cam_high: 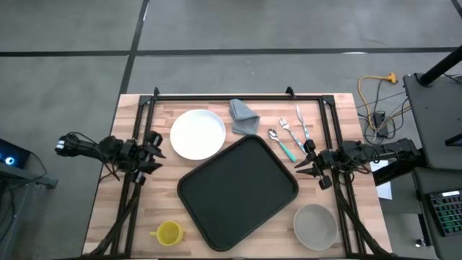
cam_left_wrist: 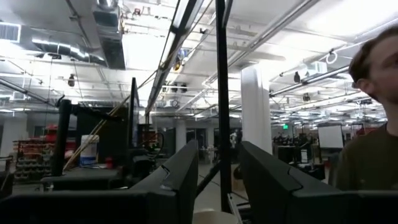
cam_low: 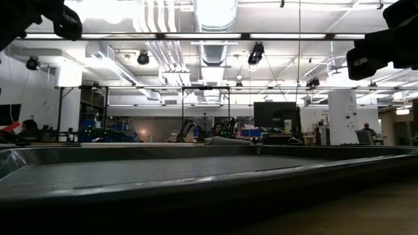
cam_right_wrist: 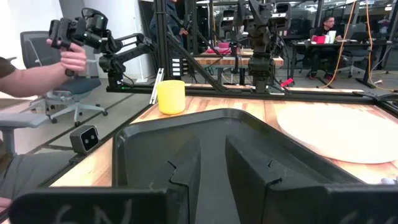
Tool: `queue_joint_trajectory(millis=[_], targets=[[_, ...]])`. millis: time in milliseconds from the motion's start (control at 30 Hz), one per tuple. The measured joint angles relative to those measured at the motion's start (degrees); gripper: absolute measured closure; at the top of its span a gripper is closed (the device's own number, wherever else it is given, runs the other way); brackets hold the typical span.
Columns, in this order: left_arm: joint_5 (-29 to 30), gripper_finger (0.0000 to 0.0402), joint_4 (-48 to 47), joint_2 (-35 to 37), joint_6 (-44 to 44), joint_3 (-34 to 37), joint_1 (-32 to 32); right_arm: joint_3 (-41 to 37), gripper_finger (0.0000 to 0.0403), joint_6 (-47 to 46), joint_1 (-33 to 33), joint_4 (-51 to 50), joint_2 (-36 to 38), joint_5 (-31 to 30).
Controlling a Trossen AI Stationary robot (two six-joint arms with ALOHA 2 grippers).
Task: Set up tray
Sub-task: Put the yellow mug on the black tray
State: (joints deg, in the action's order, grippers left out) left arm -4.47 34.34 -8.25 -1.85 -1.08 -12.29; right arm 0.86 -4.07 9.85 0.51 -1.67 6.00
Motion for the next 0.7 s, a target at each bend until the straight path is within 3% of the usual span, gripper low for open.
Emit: queue_joint_trajectory(millis=[400,700], targets=[[-0.03,0.0297,6.26,-0.76,-0.76,-1.49,-0.01,0.01,0.0335,0.0,-0.02,-0.01,0.0,-0.02],[-8.32,0.0297,-1.14,-12.03,0.33,-12.2,-0.02,0.0,0.0335,0.01,-0.02,0.0,0.02,-0.02]])
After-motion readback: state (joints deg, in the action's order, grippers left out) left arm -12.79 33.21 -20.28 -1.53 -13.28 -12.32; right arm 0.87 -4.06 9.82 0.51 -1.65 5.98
